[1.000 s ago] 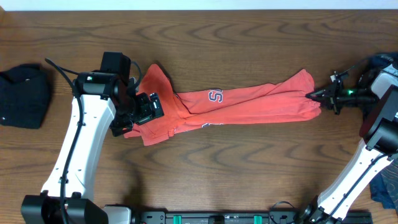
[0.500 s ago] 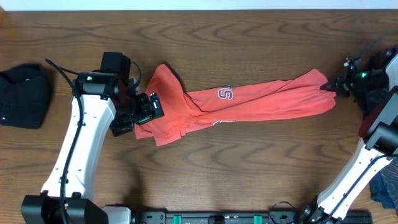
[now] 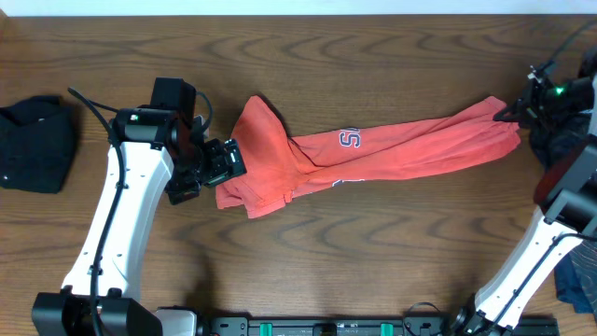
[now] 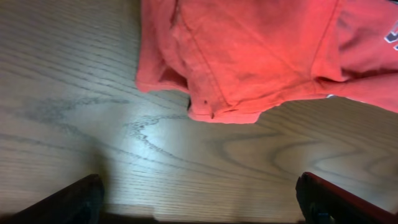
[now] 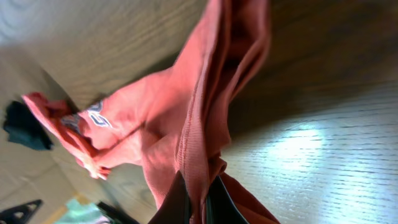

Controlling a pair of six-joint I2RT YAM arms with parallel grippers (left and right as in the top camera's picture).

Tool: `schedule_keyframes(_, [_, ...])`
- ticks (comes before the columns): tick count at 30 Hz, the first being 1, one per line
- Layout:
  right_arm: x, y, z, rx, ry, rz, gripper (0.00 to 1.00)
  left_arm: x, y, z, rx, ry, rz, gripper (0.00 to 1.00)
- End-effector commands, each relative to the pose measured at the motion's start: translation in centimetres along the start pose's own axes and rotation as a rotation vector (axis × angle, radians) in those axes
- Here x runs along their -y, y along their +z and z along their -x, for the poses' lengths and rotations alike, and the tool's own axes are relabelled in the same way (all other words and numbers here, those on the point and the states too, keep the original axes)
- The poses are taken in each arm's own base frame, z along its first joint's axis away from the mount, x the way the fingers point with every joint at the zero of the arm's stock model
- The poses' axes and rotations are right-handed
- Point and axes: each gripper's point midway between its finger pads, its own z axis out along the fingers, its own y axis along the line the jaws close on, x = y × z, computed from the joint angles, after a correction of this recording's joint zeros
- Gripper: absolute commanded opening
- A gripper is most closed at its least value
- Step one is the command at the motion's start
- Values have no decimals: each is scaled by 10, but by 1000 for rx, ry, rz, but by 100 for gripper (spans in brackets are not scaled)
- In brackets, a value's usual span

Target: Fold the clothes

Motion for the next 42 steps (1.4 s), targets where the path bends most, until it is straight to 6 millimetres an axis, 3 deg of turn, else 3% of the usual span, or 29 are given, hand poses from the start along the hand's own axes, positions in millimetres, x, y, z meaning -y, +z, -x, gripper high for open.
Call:
schedule_keyframes(1, [-33, 6, -8, -21, -129, -83, 1, 8, -7, 2, 18, 16, -39, 100])
schedule_keyframes(7, [-71, 40, -25, -105, -239, -169, 1, 8, -7, 4, 24, 18, -41, 100])
schedule_keyframes(20, [-131, 95, -80, -269, -413, -338, 1, 10, -7, 7, 37, 21, -47, 100])
schedule_keyframes(29, [-160, 124, -117, -312, -452, -476, 1, 10, -7, 8, 41, 22, -48, 100])
schedule_keyframes(38, [-167, 142, -126, -291, -456, -550, 2, 10, -7, 8, 41, 23, -48, 100])
schedule_keyframes(40, [-166, 145, -125, -290, -457, -546, 34, 10, -7, 8, 40, 23, -48, 100])
schedule_keyframes(41, [-165, 147, -126, -293, -457, -546, 44, 10, -7, 8, 40, 23, -48, 99])
schedule_keyframes(42, [-165, 147, -126, -293, -458, -544, 47, 10, -7, 8, 40, 23, -48, 99])
